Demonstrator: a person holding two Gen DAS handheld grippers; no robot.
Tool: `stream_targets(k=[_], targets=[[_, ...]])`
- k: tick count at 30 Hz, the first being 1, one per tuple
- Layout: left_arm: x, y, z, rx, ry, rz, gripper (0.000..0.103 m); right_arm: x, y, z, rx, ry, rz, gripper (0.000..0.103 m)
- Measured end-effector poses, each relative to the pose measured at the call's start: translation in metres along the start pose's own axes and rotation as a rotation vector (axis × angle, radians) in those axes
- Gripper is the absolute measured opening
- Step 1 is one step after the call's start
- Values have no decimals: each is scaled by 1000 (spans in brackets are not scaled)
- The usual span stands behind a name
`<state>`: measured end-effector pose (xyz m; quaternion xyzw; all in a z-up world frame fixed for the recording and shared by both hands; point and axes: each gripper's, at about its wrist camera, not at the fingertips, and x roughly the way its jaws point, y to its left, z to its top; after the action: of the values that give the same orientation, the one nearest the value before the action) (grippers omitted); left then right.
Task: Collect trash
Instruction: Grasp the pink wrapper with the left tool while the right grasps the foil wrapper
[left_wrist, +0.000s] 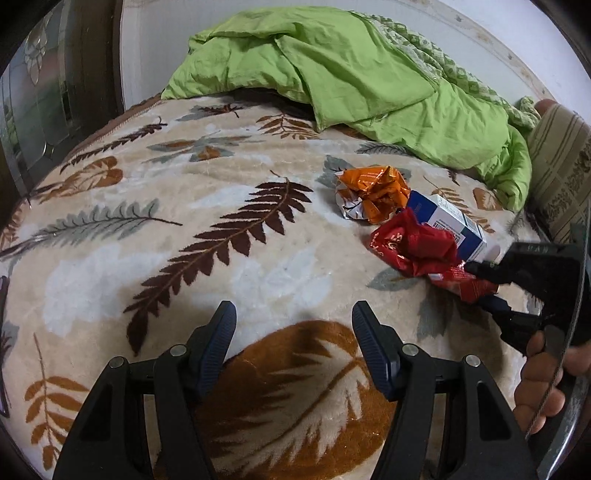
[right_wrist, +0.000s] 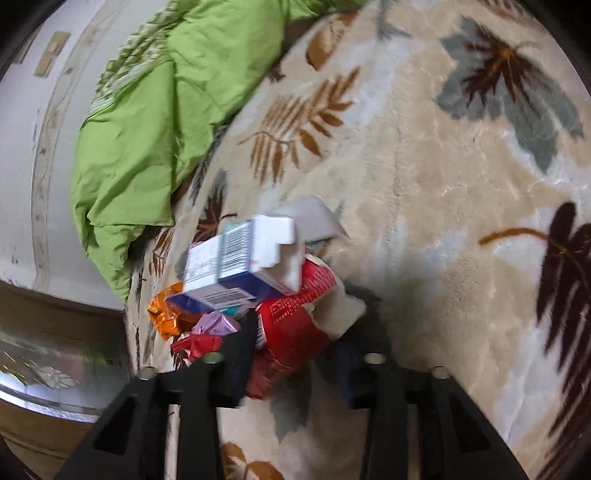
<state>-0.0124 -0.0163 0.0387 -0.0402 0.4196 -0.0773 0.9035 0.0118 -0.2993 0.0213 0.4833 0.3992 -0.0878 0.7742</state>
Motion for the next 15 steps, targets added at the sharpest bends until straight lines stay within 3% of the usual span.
stream_targets(k=[4,8,13,15], targets=[[-1,4,1,-23,0,-11,64,-1,8,-10,-109,51,30,21],[-4,10,2,-53,-12,-17,64,-6,29,-40,-306,142,89,16],[-3,12,3,-65,-16,-18,64,-36,26,-57,-370,171,189,15],[-5,11,3,-60,-26,-19,64,-50,19,-58,-371,147,188,15]])
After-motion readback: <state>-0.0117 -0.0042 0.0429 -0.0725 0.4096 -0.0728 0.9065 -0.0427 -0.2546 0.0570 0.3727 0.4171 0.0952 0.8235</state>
